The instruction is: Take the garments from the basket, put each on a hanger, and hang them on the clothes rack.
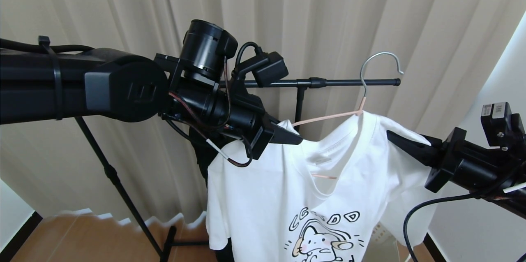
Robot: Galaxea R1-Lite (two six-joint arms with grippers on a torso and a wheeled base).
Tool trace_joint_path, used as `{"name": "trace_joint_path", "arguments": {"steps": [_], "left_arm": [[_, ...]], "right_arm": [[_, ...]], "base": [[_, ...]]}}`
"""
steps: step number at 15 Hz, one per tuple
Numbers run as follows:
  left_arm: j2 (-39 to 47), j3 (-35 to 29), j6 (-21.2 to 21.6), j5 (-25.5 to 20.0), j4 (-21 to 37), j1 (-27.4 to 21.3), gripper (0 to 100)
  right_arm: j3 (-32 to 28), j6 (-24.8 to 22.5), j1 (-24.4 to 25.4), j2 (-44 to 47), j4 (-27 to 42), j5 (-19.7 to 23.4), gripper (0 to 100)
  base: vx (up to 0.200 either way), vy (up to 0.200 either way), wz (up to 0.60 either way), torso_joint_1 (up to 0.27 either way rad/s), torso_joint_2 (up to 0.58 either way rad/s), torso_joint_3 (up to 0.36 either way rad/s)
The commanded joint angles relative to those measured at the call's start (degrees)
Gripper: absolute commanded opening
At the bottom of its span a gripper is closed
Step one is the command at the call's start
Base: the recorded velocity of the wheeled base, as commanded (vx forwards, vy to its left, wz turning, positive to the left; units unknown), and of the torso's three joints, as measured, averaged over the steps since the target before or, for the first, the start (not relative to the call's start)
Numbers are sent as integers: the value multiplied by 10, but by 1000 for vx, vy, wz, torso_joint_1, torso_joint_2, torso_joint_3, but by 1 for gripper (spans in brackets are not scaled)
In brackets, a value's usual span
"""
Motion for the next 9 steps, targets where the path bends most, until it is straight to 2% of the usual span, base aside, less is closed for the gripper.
{"name": "trace_joint_path", "arguments": {"steps": [1,2,9], "left_arm": [[-1,-1,0,0,-1,0,0],[-1,-3,0,1,-3,1,0],[-3,2,0,0,-18,16,0]], "right_arm": [[1,-2,0,-14,2,0,0],[1,-4,-1,-15,3,0,100],[-18,-3,-21,-7,3,0,100]], "base": [[0,0,0,0,0,0],[0,0,0,0,0,0],[0,0,0,0,0,0]]}}
